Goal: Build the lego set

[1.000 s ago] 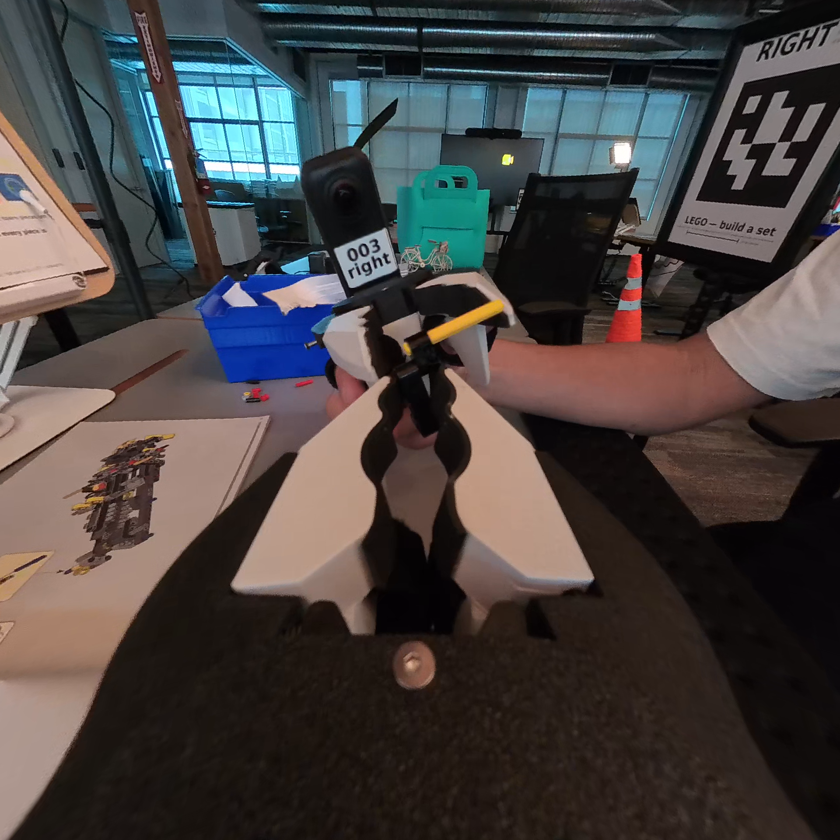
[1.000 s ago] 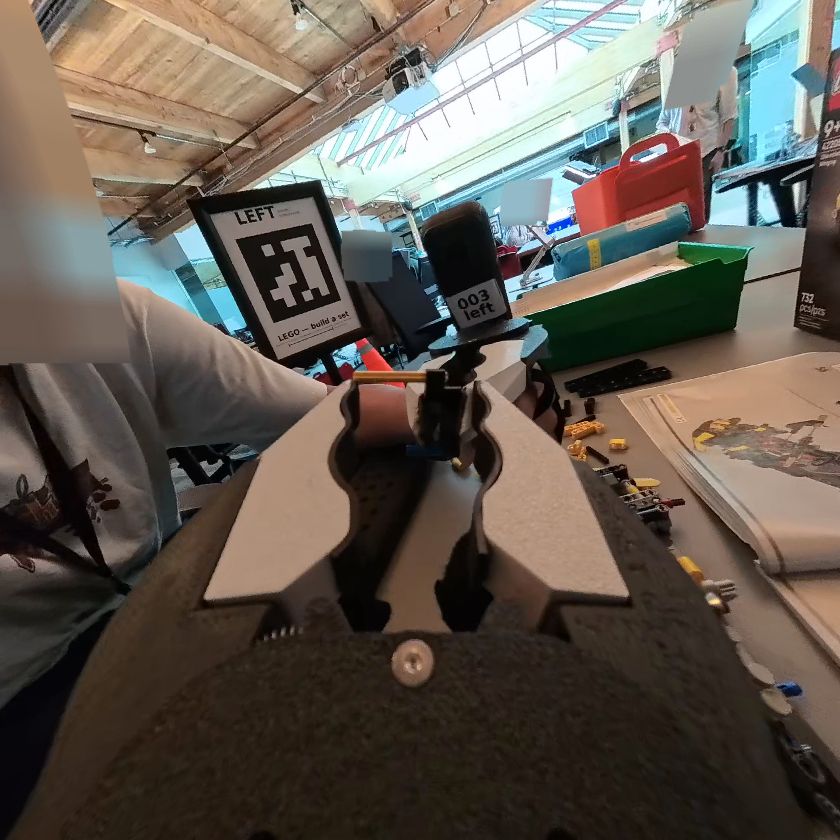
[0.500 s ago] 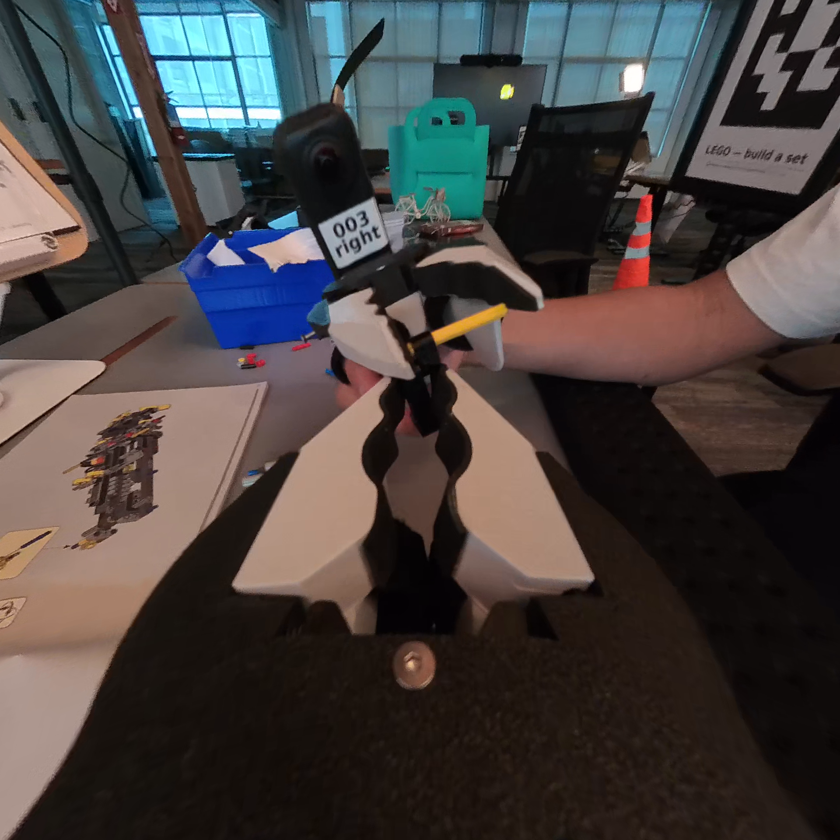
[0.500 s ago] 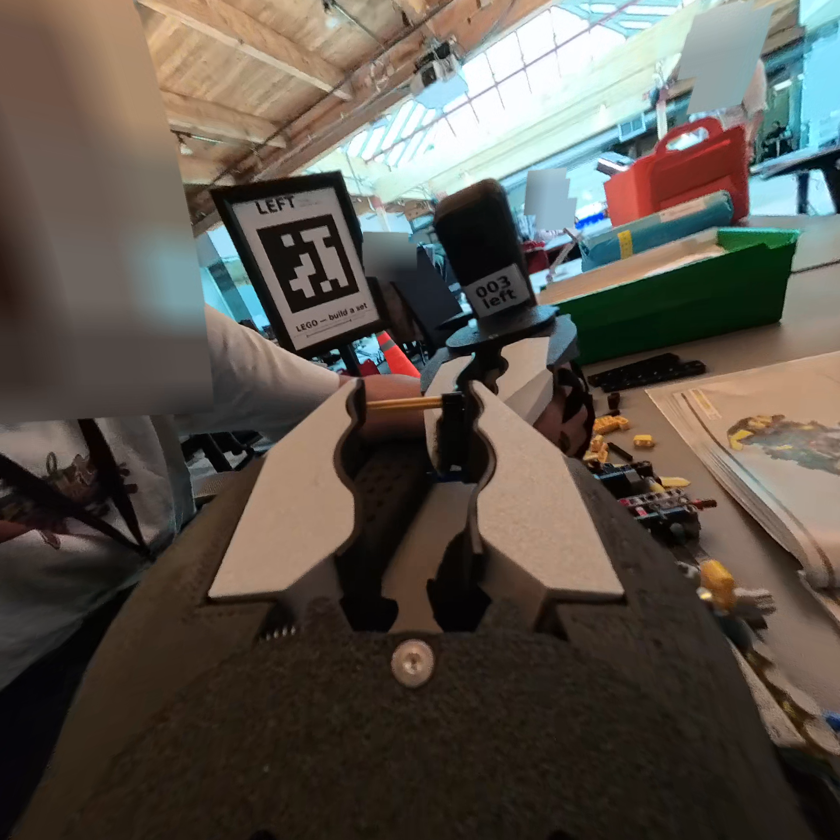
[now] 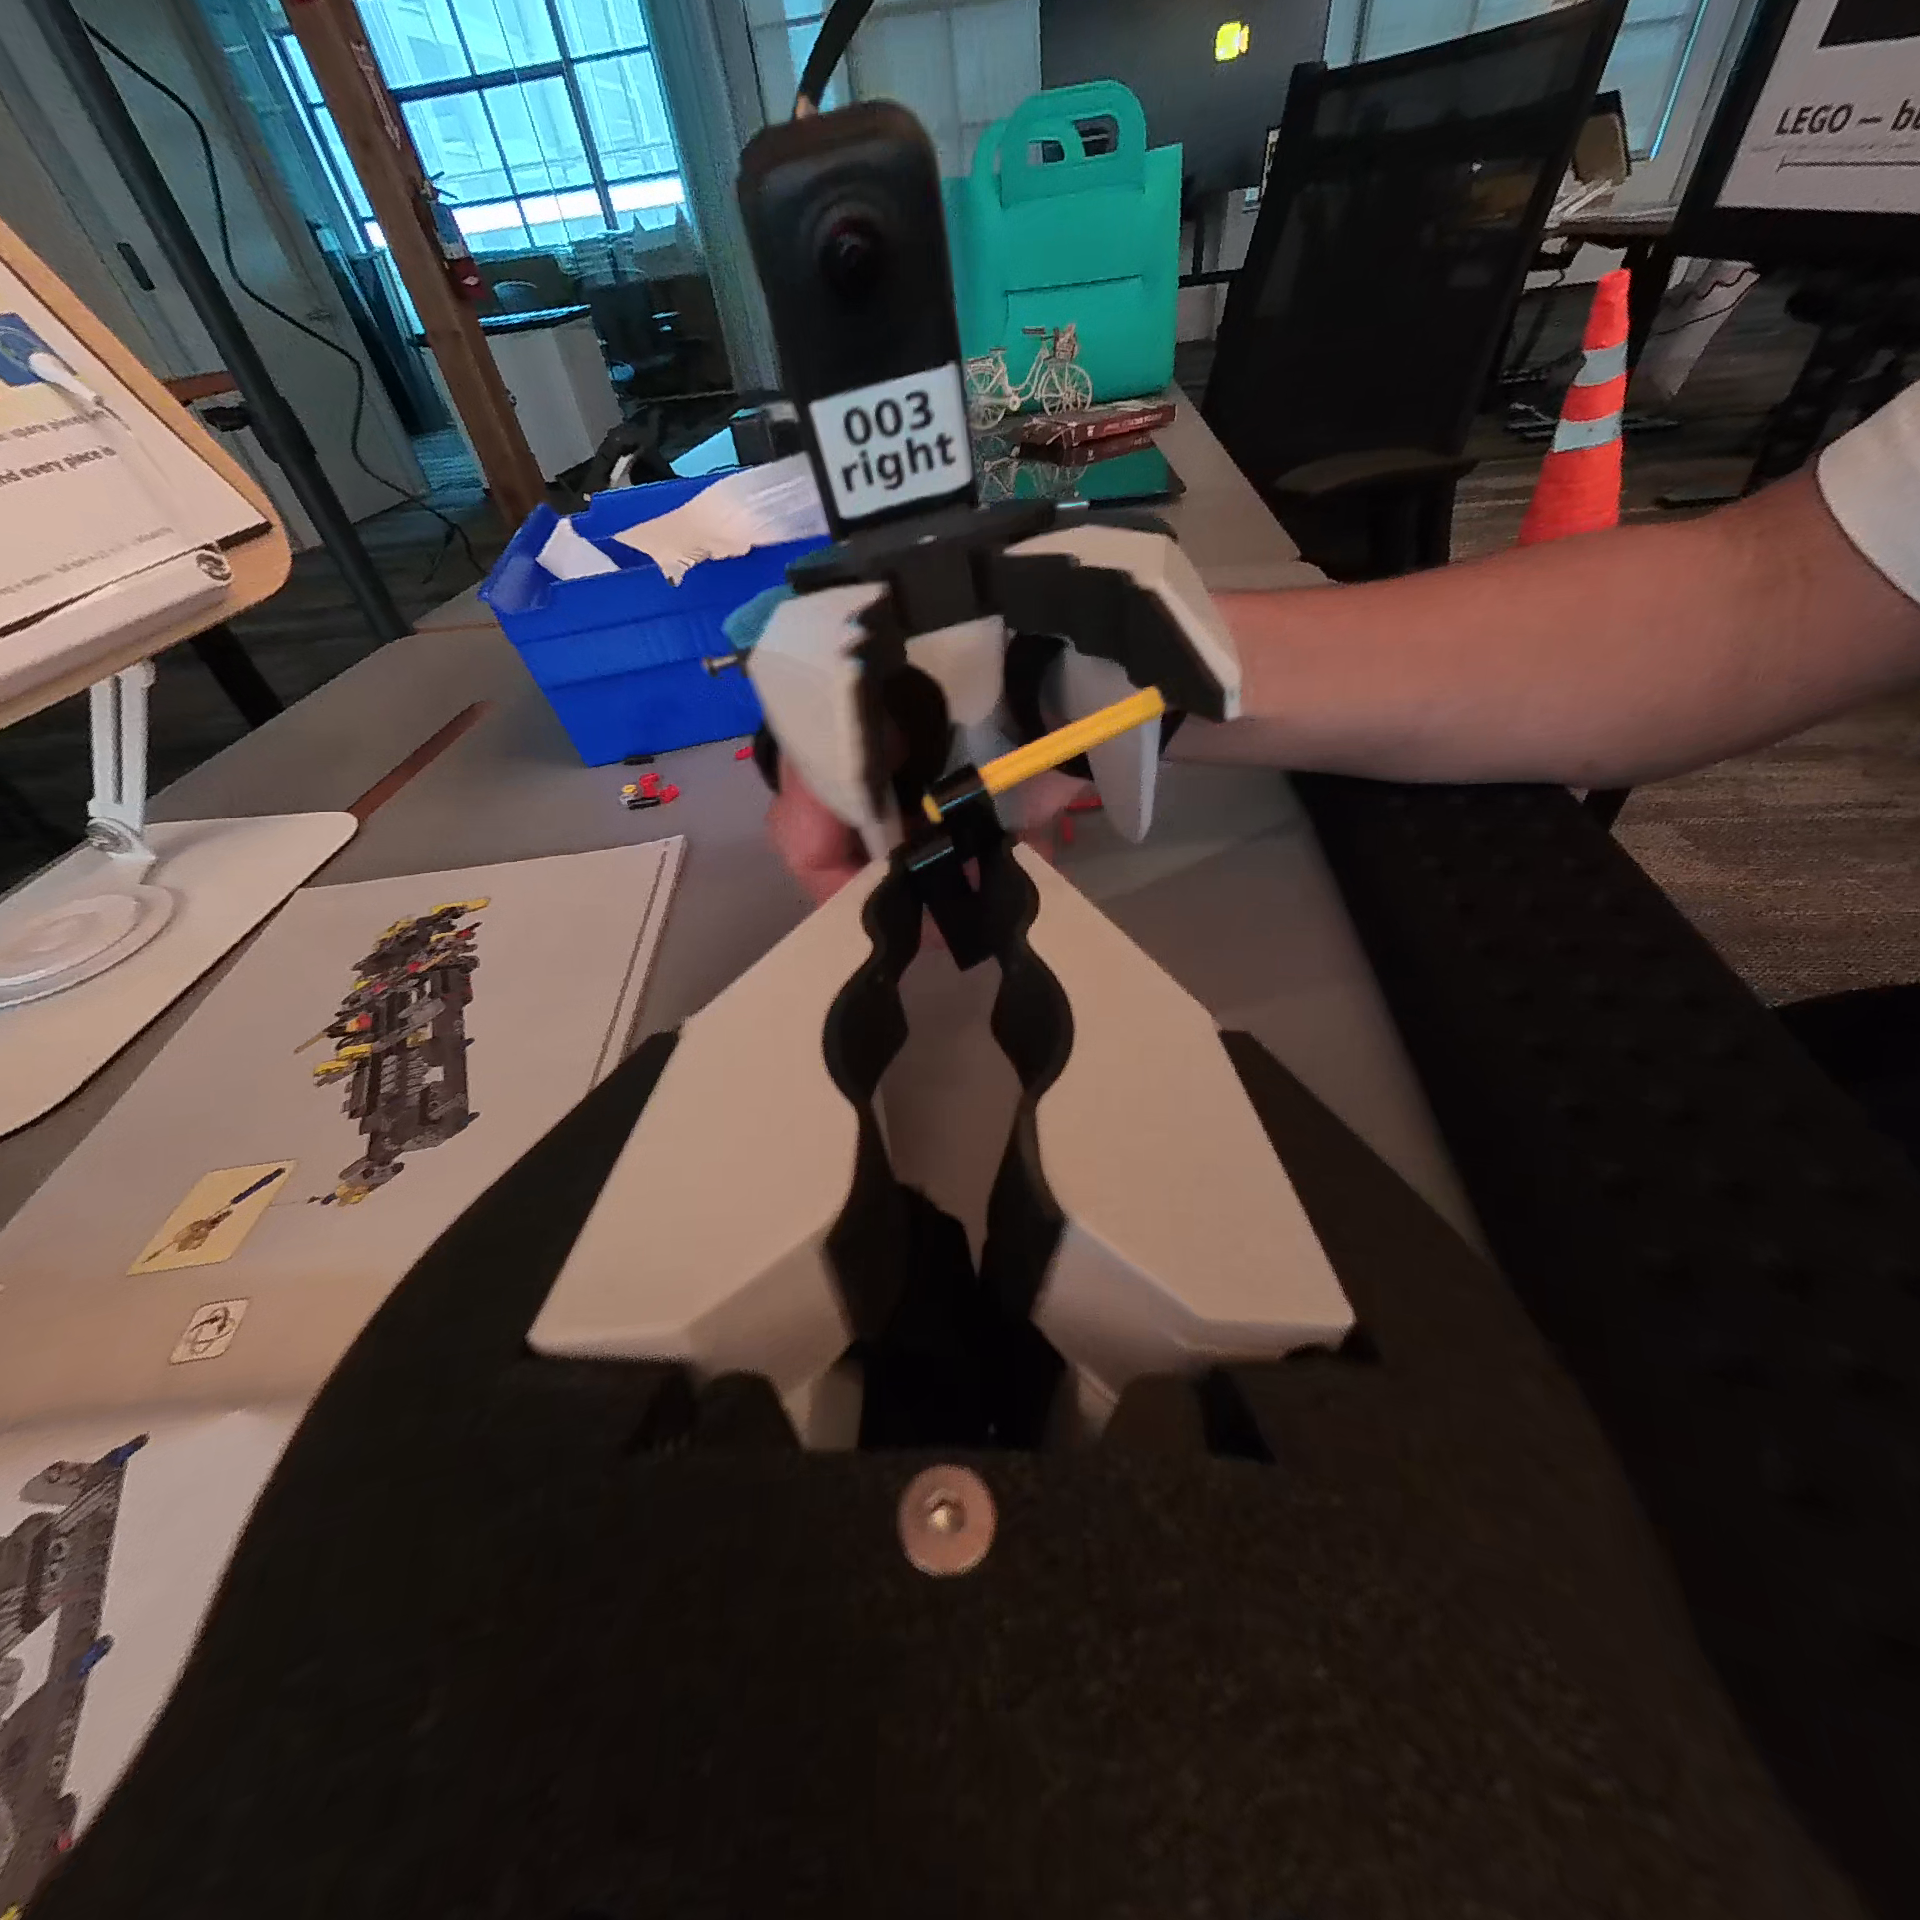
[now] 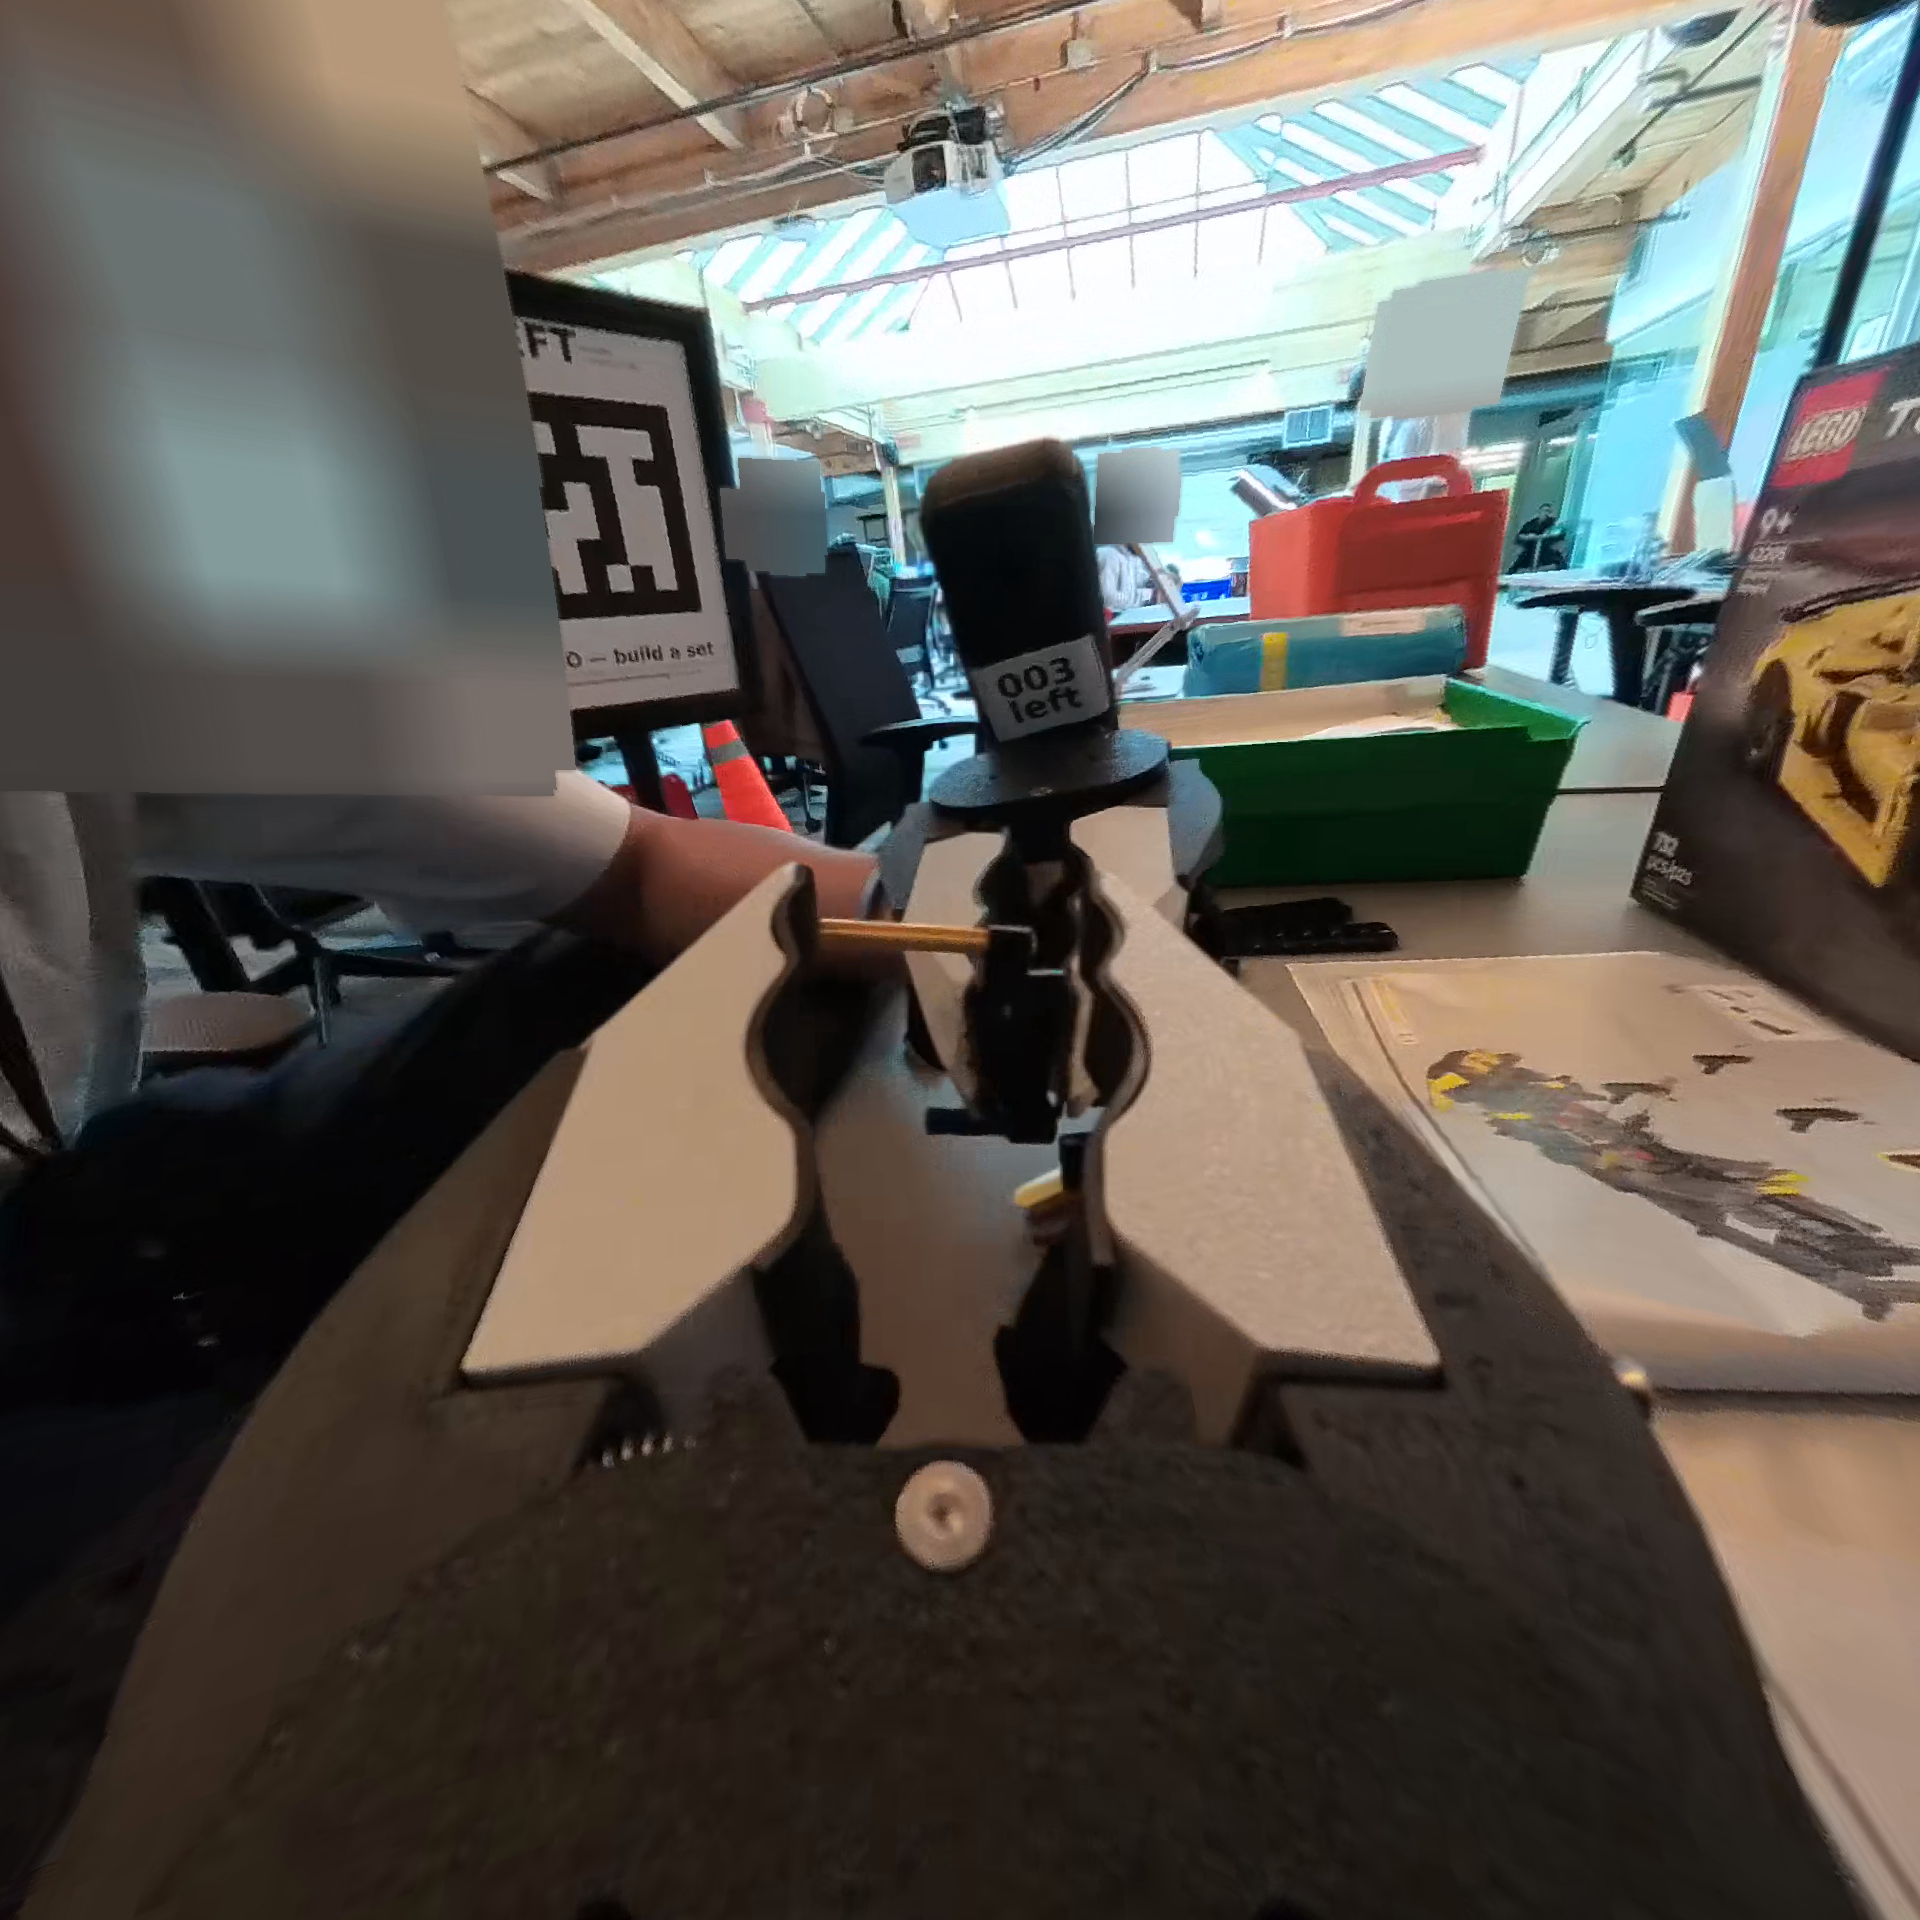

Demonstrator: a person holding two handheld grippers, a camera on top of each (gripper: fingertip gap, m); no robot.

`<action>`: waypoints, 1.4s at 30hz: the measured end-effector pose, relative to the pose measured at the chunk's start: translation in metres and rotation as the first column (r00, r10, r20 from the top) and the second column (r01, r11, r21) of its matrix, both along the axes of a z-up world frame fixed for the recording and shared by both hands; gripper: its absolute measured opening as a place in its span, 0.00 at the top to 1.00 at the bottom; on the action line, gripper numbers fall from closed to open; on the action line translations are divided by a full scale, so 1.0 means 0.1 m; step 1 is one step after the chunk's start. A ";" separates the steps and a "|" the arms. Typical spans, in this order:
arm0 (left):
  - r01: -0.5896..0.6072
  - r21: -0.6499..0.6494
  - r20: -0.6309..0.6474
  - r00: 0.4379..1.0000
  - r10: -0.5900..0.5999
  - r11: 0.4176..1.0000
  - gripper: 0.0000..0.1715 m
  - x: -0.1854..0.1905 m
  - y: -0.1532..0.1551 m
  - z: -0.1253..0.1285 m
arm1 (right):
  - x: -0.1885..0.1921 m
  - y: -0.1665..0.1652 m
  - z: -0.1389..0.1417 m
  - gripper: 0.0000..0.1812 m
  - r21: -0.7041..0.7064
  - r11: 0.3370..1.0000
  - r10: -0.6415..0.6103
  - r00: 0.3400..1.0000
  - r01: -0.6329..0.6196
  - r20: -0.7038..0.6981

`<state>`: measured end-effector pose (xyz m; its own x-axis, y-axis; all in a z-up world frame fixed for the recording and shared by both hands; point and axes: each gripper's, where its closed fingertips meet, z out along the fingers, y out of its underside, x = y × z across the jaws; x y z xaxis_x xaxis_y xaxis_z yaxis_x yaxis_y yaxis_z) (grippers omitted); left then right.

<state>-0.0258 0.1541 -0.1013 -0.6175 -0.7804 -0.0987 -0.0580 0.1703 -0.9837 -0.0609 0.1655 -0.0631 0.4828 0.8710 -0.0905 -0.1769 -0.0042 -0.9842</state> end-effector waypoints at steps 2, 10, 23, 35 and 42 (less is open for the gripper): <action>-0.008 0.016 0.001 1.000 0.008 1.000 0.95 0.00 0.01 -0.01 | -0.02 -0.04 -0.01 0.79 0.000 1.000 0.014 0.999 -0.014 0.038; -0.039 0.045 -0.007 0.999 0.040 0.998 0.95 0.04 0.03 -0.03 | 0.04 0.01 -0.11 0.70 -0.111 0.994 0.013 1.000 -0.012 0.008; -0.089 -0.072 0.070 0.993 0.094 0.993 0.95 0.08 0.11 0.16 | 0.03 0.04 0.09 0.78 -0.043 0.999 -0.028 0.999 0.027 -0.031; -0.109 0.042 0.039 0.993 0.107 0.993 0.97 0.09 0.13 0.02 | 0.03 0.07 -0.03 0.75 -0.026 0.999 -0.042 0.999 0.042 -0.002; -0.126 0.069 0.033 0.992 0.124 0.990 0.97 0.10 0.15 0.00 | 0.04 0.09 -0.05 0.75 -0.021 0.999 -0.050 0.999 0.050 0.015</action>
